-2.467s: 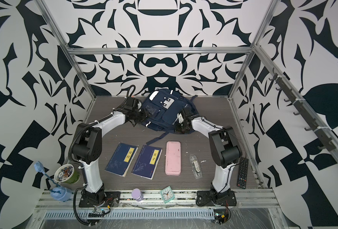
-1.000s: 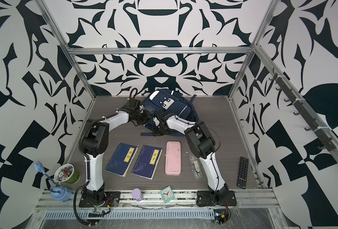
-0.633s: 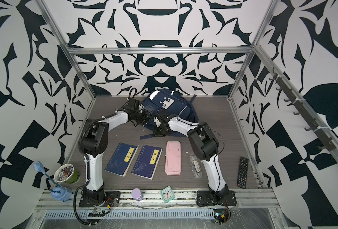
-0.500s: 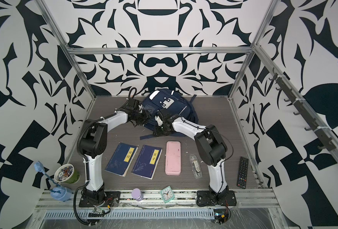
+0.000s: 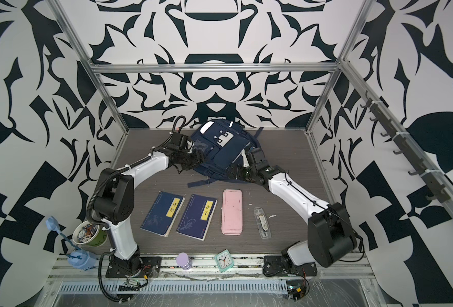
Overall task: Pack books, pencil case, and school supplies into a backpack
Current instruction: Unzip the student bag at the top-center of the table, then pick up the book at the center of the table.
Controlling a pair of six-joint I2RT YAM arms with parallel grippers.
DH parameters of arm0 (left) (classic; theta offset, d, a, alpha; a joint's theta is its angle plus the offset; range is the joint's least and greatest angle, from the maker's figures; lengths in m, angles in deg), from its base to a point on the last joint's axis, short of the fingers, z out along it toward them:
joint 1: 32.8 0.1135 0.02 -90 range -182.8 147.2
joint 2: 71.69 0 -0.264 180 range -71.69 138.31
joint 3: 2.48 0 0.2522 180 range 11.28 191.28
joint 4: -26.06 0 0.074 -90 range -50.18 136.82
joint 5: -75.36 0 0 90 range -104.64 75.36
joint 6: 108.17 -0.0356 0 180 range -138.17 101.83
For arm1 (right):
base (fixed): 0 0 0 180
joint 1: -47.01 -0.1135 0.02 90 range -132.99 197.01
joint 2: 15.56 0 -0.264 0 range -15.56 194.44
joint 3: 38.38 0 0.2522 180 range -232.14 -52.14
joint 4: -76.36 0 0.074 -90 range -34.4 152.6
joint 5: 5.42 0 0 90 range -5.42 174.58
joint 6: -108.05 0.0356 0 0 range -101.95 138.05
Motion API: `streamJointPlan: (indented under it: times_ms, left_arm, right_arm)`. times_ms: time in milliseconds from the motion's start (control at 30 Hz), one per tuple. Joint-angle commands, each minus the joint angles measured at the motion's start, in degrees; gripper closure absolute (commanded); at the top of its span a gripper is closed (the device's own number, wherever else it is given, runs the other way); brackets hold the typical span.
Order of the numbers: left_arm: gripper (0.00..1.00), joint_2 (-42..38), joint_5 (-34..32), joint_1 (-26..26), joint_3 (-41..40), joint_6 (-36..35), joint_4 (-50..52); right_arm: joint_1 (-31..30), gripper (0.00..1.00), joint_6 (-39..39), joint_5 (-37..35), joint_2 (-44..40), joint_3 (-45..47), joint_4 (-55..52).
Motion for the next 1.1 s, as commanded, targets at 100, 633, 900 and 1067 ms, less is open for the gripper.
streamJointPlan:
  times_ms: [100, 633, 900, 1067]
  left_arm:
    - [0.20, -7.21, 0.65, -1.02, -6.95, -3.44, 1.43]
    - [0.23, -16.53, -5.94, -5.12, -23.05, -6.13, 8.00]
    - [0.24, -20.56, -7.83, -7.40, -28.50, -4.71, 11.95]
    - [0.23, -22.65, -7.29, -8.34, -32.57, -3.86, 12.21]
  right_arm:
    - [0.73, 0.01, 5.64, -4.07, -7.56, 5.35, 4.86]
    - [-4.66, 0.14, -0.48, 8.44, -3.66, 5.26, 1.58]
    - [-18.65, 0.25, 2.66, 4.09, 4.91, 3.45, 2.58]
    - [-22.16, 0.36, 2.75, 0.15, 6.32, 4.12, 1.02]
